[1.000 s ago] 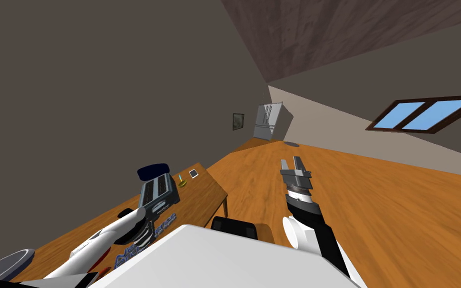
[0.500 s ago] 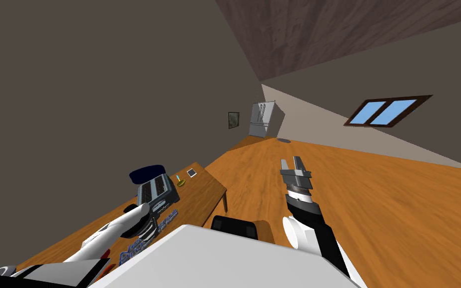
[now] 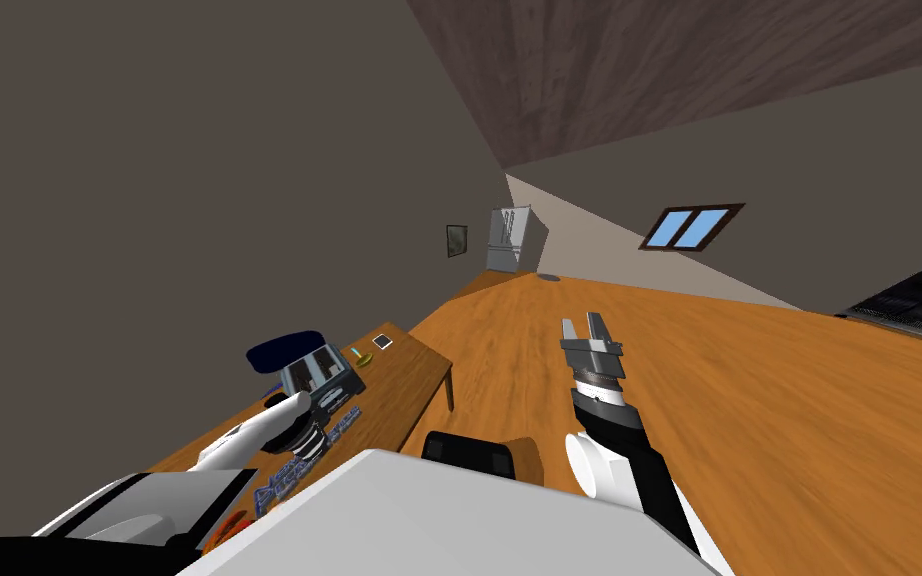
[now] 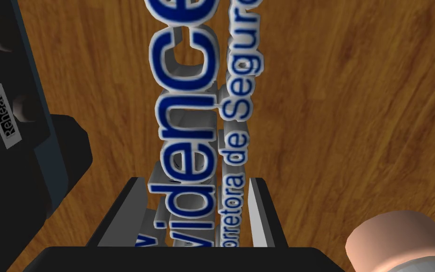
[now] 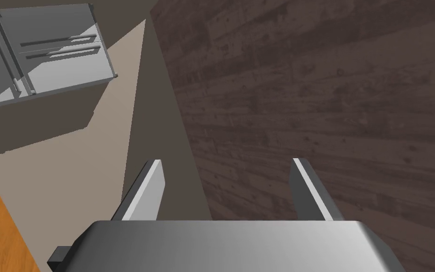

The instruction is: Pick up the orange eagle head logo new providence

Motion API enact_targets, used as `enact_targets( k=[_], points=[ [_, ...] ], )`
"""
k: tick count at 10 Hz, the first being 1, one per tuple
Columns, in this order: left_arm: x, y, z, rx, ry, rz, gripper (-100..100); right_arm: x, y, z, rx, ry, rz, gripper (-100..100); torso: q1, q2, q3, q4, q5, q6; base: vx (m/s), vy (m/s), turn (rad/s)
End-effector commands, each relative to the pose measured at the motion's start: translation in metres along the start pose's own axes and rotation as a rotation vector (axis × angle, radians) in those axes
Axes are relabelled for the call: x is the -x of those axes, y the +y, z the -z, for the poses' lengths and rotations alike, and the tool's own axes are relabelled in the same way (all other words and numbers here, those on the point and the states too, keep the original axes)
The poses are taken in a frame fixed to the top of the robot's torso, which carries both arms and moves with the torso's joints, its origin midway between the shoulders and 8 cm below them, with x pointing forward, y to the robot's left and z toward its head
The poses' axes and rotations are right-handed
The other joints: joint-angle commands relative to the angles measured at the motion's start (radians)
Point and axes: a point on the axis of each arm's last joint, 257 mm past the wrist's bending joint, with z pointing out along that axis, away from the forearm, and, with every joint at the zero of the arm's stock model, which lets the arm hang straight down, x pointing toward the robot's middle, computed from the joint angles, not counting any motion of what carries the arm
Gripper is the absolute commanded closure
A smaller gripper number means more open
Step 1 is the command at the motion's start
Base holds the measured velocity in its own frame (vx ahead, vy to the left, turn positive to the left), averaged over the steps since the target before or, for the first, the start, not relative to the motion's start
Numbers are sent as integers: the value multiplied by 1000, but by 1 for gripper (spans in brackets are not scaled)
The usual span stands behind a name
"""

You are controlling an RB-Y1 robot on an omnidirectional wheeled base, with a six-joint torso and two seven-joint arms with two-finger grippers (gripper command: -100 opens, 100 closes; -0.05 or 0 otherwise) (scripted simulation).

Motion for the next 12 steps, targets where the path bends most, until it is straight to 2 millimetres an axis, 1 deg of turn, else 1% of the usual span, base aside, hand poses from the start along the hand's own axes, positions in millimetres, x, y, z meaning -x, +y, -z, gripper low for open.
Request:
enact_targets(
  k=[1,2,3,4,5,6,7,8,9,11,12],
  points=[
    [-12,-4,3,1,0,41,100,0,0,0,0,0,0,0,0,0,0,0,0,0,-130,-8,-214],
    [-12,-4,3,1,0,41,100,0,0,0,0,0,0,0,-2,-1,0,0,0,2,-111,10,-118],
    [-22,-8,7,1,0,74,100,0,0,0,0,0,0,0,-1,-2,-1,0,0,0,-154,40,-165],
    [-26,-10,9,0,-7,104,100,0,0,0,0,0,0,0,1,0,0,0,-1,1,-235,65,-340],
    [-35,-13,11,-4,5,98,100,0,0,0,0,0,0,0,2,5,3,1,-1,1,-203,28,-153],
    [-41,-15,14,-3,2,133,100,0,0,0,0,0,0,0,0,4,2,1,-1,0,-194,-26,-221],
    [-43,-14,14,1,1,140,100,0,0,0,0,0,0,0,-3,4,2,1,-1,1,-139,-29,-104],
    [-52,-18,19,-1,2,169,100,0,0,0,0,0,0,0,-4,1,1,0,-2,-1,-158,-10,-175],
    [-52,-17,19,2,1,173,100,0,0,0,0,0,0,0,-3,2,1,1,-2,0,-131,7,-121],
    [-53,-17,18,2,2,169,100,0,0,0,0,0,0,0,-2,-3,-2,0,-3,-2,-30,5,6],
    [-52,-17,18,2,1,171,0,0,0,0,0,0,0,0,-2,-6,-3,-1,-3,-1,-6,1,1]
  ],
)
